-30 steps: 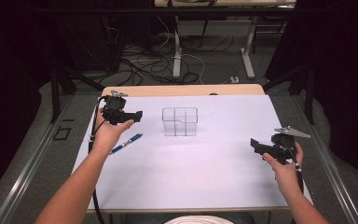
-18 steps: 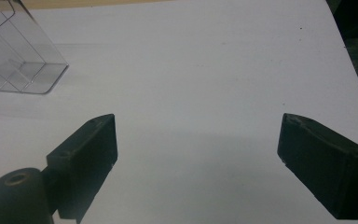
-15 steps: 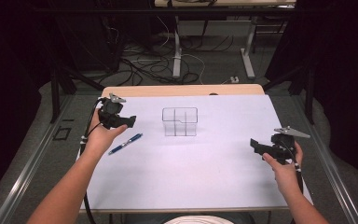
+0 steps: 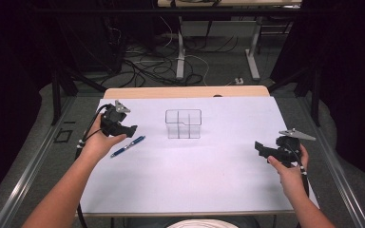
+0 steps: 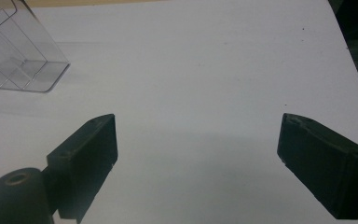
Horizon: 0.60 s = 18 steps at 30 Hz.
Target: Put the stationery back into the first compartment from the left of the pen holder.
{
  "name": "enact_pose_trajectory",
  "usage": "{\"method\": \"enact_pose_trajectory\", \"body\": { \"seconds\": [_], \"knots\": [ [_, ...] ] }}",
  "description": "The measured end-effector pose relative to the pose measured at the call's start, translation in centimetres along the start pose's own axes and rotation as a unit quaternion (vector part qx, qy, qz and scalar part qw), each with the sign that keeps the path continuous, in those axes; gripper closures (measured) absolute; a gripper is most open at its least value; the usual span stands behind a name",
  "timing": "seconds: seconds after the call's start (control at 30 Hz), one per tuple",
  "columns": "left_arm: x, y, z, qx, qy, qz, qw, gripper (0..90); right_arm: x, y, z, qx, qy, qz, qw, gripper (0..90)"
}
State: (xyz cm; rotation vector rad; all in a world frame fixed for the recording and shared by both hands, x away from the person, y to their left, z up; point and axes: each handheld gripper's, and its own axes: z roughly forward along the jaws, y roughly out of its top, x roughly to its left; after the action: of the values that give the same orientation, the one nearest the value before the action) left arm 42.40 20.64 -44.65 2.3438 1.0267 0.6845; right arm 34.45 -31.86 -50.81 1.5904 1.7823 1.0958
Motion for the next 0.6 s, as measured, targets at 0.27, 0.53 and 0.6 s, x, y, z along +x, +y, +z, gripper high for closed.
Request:
{"method": "enact_pose_trajectory", "body": {
  "seconds": [0.27, 0.53, 0.6],
  "knots": [
    [0.2, -0.7, 0.4, 0.039, -0.008, 0.02, 0.999, 36.0, 0.1, 0.0, -0.1, 0.003, 0.004, 0.002, 1.0, 11.6],
    [0.6, -1.6, 1.5, 0.066, -0.018, 0.03, 0.9972, 37.8, 0.1, 0.0, -0.3, 0.006, 0.003, -0.001, 1.0, 11.6],
    [0.6, -1.8, 1.8, 0.072, -0.02, 0.035, 0.9966, 37.8, 0.1, 0.0, -0.3, -0.001, 0.003, -0.004, 1.0, 11.6]
  ]
}}
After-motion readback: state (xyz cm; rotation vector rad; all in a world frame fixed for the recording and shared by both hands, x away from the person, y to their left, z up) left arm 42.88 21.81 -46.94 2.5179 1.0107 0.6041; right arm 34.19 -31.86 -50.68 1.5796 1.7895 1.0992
